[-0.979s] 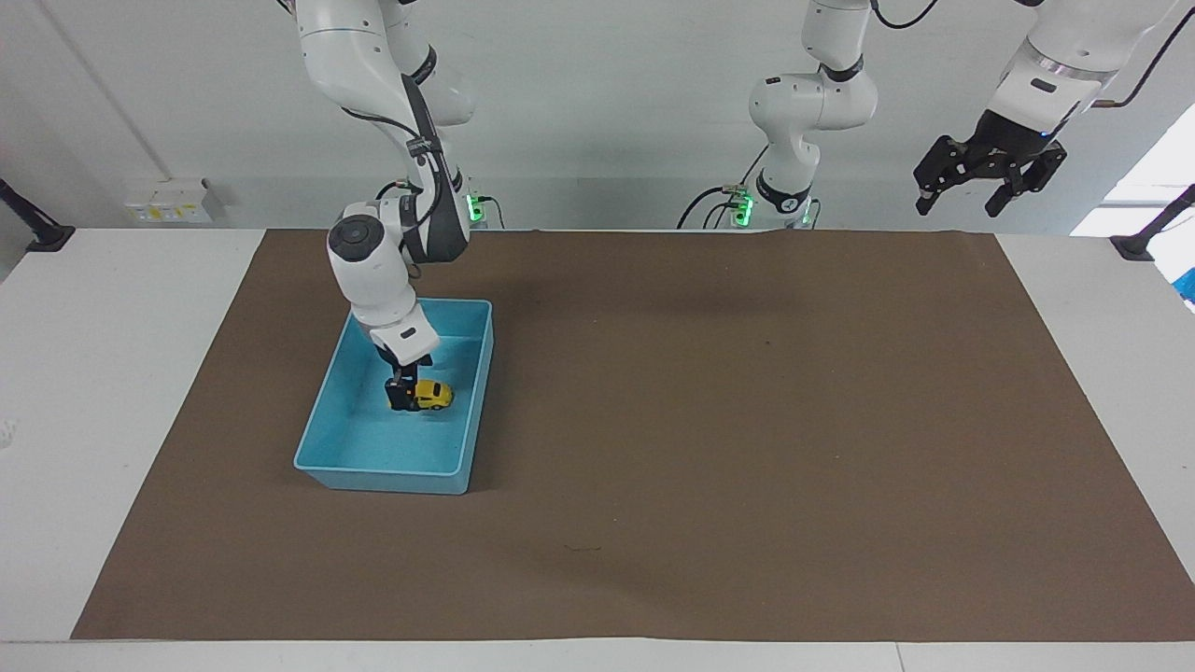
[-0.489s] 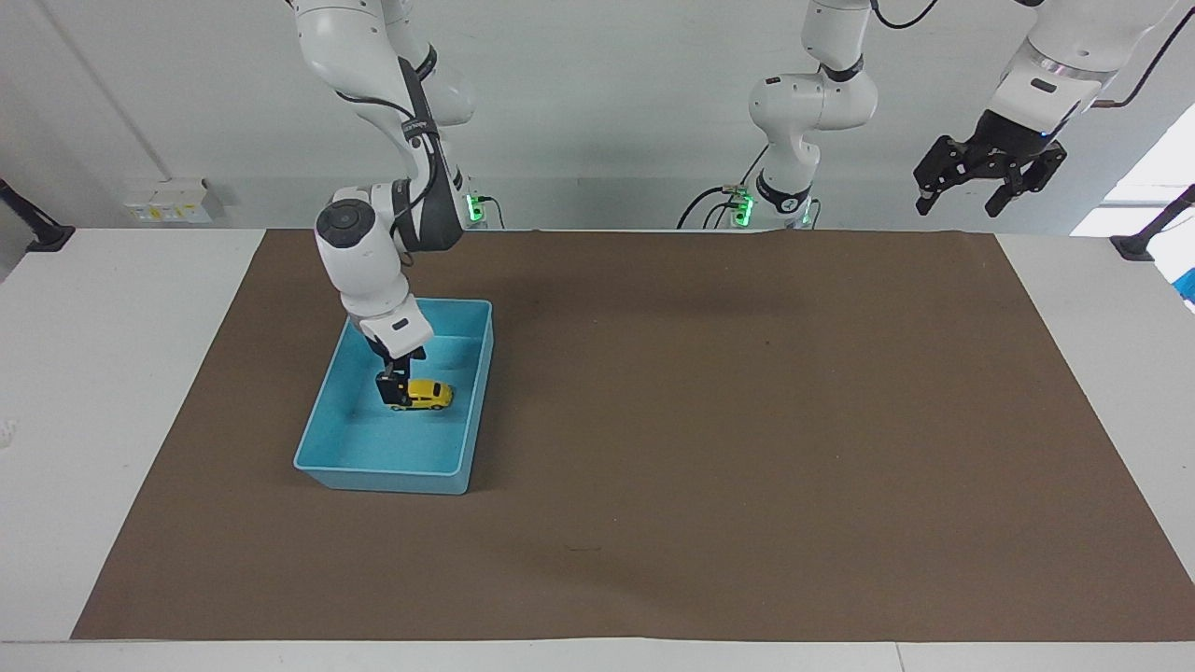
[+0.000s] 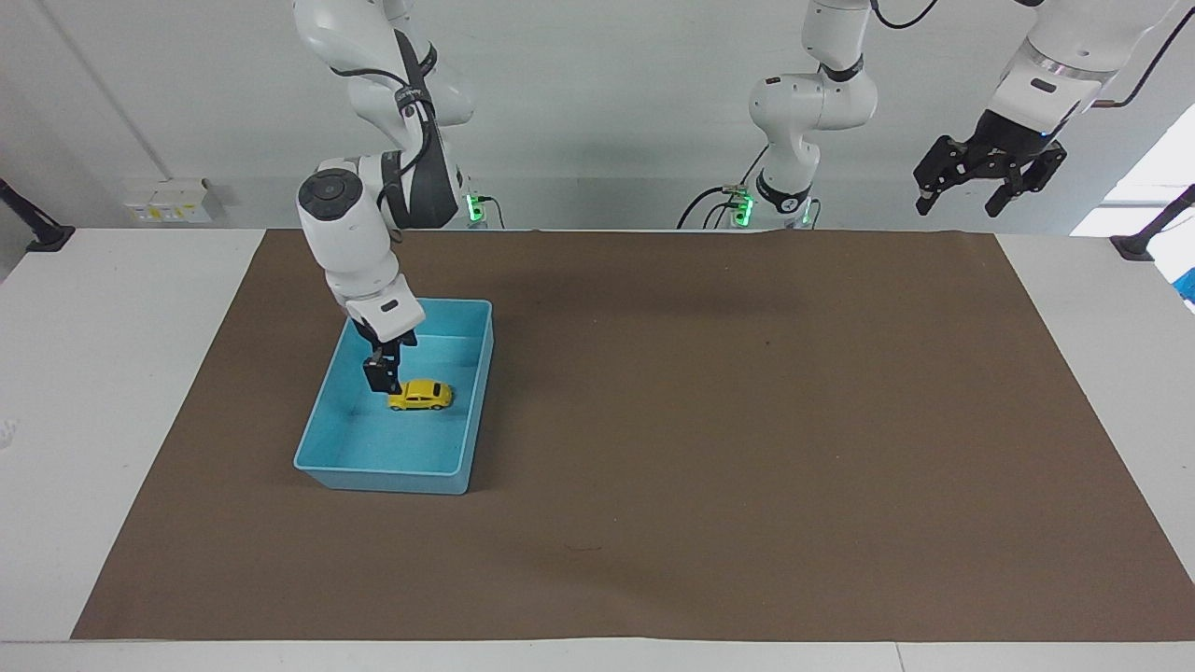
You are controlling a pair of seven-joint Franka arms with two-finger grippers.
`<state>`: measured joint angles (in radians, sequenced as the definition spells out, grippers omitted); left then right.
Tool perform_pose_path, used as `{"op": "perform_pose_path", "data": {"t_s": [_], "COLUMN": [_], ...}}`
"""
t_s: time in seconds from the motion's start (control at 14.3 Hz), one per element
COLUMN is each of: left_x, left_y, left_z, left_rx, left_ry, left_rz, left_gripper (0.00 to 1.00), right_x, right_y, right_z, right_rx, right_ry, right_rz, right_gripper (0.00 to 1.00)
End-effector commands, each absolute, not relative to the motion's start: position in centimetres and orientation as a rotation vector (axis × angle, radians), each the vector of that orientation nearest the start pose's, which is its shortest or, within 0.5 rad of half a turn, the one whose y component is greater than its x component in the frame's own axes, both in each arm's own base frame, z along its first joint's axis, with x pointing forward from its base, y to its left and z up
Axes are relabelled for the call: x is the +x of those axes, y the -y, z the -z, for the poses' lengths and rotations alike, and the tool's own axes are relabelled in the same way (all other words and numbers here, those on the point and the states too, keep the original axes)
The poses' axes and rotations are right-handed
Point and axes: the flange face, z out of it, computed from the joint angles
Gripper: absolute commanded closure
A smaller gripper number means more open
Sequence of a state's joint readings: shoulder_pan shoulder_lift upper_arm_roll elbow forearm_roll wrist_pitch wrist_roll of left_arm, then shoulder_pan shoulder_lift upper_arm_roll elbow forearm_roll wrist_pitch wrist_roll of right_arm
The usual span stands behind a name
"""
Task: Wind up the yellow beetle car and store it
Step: 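Lower the car into the bin and open the right gripper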
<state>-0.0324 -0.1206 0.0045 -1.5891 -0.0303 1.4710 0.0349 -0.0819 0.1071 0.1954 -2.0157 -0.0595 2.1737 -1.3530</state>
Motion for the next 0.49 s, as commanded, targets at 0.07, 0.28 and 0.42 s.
{"op": "perform_pose_path", "data": {"t_s": [0.07,0.28,0.42], "left_x": [50.0,50.0,50.0], "left_y": [1.4,1.4,1.4], "left_z": [-67.6,-67.6,-67.6], "left_rx": [-3.178,-3.178,-3.178], "left_ry": [-0.114,-0.114,-0.114], "left_rz": [-0.004,-0.004,-0.004], "left_gripper": [0.00,0.00,0.00], "right_x": [58.2,58.5,58.5], "right_y": [-6.4,-6.6,-6.6], "right_z": [-42.9,-44.9,-46.3], "right_rx": [-2.349,-2.345,-2.349], "right_ry": [2.149,2.117,2.118], "right_rz": [0.033,0.041,0.051], "right_gripper": [0.00,0.00,0.00]}}
